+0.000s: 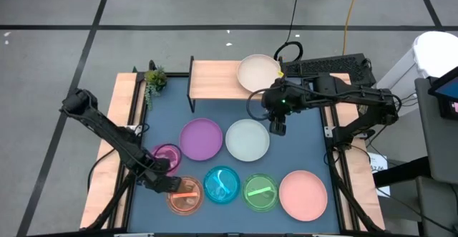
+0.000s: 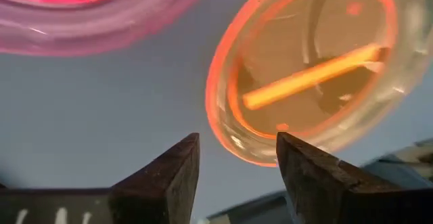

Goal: Place and stack plates onto a shelf
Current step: Put the orange plate on the shelf

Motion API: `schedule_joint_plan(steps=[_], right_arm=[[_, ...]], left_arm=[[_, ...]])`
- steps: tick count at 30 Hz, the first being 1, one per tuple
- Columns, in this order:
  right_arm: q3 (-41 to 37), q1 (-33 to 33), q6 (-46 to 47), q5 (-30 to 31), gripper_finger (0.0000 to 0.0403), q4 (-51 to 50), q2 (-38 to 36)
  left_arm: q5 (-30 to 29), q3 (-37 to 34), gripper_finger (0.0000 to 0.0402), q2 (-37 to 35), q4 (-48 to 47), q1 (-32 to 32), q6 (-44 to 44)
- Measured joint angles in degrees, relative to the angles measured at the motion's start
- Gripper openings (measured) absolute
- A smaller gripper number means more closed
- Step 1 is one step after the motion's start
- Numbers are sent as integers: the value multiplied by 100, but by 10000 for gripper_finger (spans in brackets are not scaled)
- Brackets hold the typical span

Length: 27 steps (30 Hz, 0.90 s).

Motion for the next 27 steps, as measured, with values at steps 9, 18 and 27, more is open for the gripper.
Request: schedule_joint_plan(steps=[9, 18, 27], right_arm=[[0, 0, 4, -3, 151, 4, 0], [0, 0, 14, -3, 151, 6, 0], [0, 0, 183, 26, 151, 119, 0]], left_arm=[[-70, -904, 160, 0, 1548, -39, -138], [-319, -1043, 152, 0, 1526, -96, -196], [-448, -1169, 152, -13, 1660, -263, -239]])
